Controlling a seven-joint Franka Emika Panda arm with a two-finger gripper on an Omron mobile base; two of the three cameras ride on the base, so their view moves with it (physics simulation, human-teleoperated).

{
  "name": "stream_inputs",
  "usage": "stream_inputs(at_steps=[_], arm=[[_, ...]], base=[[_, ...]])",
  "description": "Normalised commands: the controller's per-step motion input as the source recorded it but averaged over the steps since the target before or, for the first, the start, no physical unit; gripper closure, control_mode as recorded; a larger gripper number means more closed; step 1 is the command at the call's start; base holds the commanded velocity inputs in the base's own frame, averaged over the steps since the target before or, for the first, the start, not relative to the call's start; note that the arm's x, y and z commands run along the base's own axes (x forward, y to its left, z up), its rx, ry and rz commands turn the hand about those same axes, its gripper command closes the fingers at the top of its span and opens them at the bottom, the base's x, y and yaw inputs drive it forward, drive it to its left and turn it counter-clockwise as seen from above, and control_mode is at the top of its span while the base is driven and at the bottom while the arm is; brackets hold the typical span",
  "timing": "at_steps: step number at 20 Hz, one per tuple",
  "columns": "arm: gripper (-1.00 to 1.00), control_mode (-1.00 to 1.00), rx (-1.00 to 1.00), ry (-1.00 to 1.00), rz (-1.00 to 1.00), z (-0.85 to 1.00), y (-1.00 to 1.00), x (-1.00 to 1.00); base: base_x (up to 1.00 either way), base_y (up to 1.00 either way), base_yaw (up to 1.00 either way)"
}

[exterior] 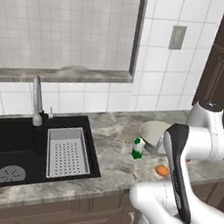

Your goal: Gather the eggs and milk located in the vicinity of the sink area and place them right next to the bowl.

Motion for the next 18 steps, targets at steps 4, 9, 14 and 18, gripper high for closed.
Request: stream_inputs(at_steps=[4, 9, 14, 18], arm=[[1.0, 1.0, 0.0, 0.0, 0.0, 0.0, 0.0, 0.0], [1.0, 1.0, 0.0, 0.0, 0.0, 0.0, 0.0, 0.0], [1.0, 1.0, 0.0, 0.0, 0.0, 0.0, 0.0, 0.0], [1.0, -1.0, 0.0, 0.0, 0.0, 0.0, 0.0, 0.0]], base=[[0.16, -0.47, 0.0], [0.13, -0.53, 0.0], [0.09, -0.18, 0.0], [0.0, 0.0, 0.0]])
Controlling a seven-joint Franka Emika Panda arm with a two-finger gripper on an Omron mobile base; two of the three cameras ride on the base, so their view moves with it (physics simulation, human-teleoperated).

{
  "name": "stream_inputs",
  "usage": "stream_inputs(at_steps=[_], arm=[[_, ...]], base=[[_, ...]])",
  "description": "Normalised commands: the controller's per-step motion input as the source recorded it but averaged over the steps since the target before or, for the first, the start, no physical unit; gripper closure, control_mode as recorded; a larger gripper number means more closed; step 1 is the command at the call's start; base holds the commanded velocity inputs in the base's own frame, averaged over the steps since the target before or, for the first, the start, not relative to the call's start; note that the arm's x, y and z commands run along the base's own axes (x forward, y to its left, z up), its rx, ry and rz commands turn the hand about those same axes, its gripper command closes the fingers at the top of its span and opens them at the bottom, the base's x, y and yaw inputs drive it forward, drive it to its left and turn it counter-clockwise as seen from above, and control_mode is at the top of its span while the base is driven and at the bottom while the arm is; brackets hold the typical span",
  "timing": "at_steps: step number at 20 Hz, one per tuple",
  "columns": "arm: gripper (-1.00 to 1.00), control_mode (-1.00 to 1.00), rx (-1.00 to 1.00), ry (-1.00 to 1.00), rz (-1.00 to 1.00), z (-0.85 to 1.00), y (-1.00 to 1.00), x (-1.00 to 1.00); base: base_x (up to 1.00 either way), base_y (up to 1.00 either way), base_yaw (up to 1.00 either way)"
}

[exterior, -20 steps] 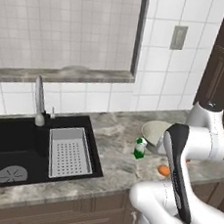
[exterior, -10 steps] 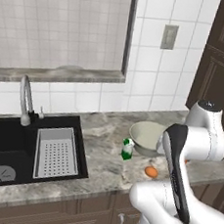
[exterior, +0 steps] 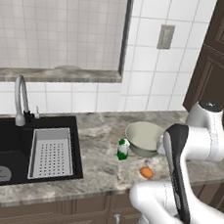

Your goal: Gather the eggs and milk located in the vicinity of the sink area and place them right next to the bowl.

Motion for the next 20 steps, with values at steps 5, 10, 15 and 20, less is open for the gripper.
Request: stream_inputs(at_steps=[5, 10, 15, 20], arm=[[1.0, -1.0, 0.0, 0.0, 0.1, 0.0, -0.28, 0.26], [1.0, -1.0, 0.04, 0.0, 0.22, -0.04, -0.59, 0.42], [1.0, -1.0, 0.0, -0.1, 0.21, -0.23, -0.45, 0.15], [1.0, -1.0, 0.0, -0.17, 0.19, -0.26, -0.45, 0.11]], base=[[0.0, 0.0, 0.0], [0.0, 0.0, 0.0], [0.0, 0.0, 0.0], [0.0, 0.0, 0.0]])
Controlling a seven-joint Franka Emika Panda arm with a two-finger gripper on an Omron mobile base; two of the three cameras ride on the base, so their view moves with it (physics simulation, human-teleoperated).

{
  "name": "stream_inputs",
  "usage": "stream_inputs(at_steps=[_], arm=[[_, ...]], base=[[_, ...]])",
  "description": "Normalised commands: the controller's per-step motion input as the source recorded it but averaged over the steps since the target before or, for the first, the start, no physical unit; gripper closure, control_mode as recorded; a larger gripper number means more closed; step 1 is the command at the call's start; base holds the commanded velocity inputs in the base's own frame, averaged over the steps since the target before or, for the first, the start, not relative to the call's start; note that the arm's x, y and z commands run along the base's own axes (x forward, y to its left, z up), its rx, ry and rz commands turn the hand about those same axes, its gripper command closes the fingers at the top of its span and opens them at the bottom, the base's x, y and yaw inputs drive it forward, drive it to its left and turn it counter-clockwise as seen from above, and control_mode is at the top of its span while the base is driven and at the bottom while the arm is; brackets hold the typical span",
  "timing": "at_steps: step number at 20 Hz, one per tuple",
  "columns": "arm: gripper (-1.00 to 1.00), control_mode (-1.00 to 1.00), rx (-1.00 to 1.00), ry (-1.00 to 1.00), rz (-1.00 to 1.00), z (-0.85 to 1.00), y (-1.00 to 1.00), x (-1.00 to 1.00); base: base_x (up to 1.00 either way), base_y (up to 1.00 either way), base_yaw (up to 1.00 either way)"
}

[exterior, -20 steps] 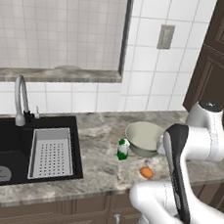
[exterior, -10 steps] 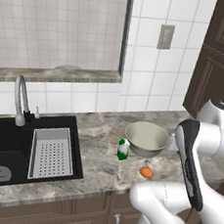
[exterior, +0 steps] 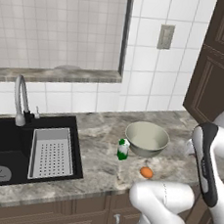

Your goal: Gather the eggs and milk located in the vicinity of the sink area and place them right next to the bowl.

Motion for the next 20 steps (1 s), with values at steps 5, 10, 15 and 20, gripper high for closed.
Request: stream_inputs(at_steps=[5, 10, 15, 20], arm=[[1.0, -1.0, 0.0, -0.2, 0.21, -0.35, -0.18, 0.2], [1.0, -1.0, 0.02, -0.16, 0.28, -0.33, 0.0, 0.36], [1.0, -1.0, 0.01, -0.07, 0.16, -0.05, 0.06, 0.22], [1.0, -1.0, 0.0, -0.04, 0.08, 0.0, -0.02, 0.01]], base=[[0.0, 0.0, 0.0], [0.0, 0.0, 0.0], [0.0, 0.0, 0.0], [0.0, 0.0, 0.0]])
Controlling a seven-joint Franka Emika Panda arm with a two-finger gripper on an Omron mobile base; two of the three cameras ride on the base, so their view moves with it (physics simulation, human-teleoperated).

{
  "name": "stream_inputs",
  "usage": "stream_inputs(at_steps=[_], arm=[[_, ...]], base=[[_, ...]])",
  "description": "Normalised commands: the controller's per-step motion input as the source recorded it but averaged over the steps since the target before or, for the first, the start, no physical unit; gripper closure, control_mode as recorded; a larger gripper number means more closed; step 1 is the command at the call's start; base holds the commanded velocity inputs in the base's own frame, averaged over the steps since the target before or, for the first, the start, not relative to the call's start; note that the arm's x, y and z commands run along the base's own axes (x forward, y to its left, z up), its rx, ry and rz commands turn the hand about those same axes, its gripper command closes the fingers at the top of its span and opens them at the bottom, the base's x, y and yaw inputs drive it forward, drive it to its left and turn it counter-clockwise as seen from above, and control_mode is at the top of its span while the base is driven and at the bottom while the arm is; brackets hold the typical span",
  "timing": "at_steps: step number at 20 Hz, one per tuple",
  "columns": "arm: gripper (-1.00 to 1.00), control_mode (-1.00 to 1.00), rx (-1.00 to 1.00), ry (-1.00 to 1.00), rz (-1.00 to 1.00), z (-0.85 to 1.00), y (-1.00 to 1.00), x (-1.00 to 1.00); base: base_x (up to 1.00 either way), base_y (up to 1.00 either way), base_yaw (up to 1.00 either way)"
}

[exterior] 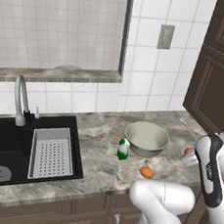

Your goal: Gather the eggs and milk located in the vicinity of the sink area and place them right next to the bowl.

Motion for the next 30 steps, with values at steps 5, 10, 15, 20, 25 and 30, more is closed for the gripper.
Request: stream_inputs(at_steps=[5, 10, 15, 20, 25, 30], arm=[[1.0, -1.0, 0.0, -0.04, 0.04, -0.11, -0.02, 0.05], [1.0, -1.0, 0.0, -0.03, 0.08, -0.18, 0.0, 0.14], [1.0, -1.0, 0.0, 0.0, 0.09, -0.09, 0.0, 0.24], [1.0, -1.0, 0.0, 0.0, 0.13, -0.05, 0.0, 0.19], [1.0, -1.0, 0.0, 0.0, 0.13, -0.13, 0.0, 0.15], [1.0, -1.0, 0.0, 0.0, 0.09, -0.22, 0.0, 0.17]], base=[[0.0, 0.0, 0.0], [0.0, 0.0, 0.0], [0.0, 0.0, 0.0], [0.0, 0.0, 0.0], [0.0, 0.0, 0.0], [0.0, 0.0, 0.0]])
